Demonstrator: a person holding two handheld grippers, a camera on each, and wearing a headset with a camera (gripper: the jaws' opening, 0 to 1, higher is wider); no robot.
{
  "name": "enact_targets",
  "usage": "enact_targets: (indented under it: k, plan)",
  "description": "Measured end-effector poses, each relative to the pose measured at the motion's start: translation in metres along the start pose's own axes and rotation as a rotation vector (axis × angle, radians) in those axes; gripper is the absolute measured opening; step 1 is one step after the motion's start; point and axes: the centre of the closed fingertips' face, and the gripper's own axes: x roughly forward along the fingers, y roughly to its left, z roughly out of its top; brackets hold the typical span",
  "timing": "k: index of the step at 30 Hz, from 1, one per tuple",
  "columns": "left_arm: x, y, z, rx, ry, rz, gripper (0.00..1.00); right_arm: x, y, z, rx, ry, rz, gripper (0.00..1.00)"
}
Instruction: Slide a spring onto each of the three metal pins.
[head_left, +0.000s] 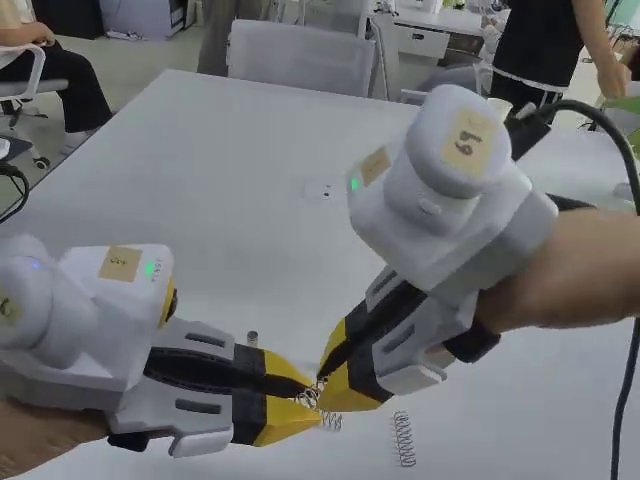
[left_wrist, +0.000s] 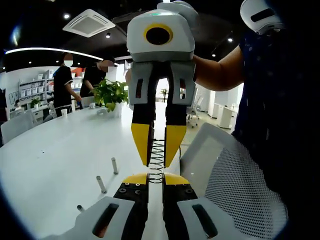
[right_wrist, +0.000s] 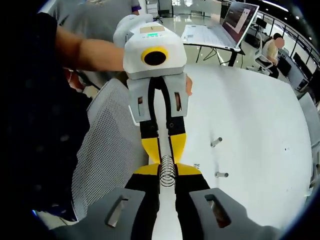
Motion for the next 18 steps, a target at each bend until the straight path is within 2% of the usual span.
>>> enact_targets:
  k: [8,18]
  plan:
    - [-0.0035,0.0056,0.0038,0.009,-0.032,0.028,0.01,-0.0031,-0.0045,0.0082,-0.025,0.002,0.006,0.08]
    - [-0.0014,0.0091,0.0043,0.021,-0.051,0.044,0.03,-0.0049,-0.0050,0.0049,-0.040,0.053,0.006,0.08]
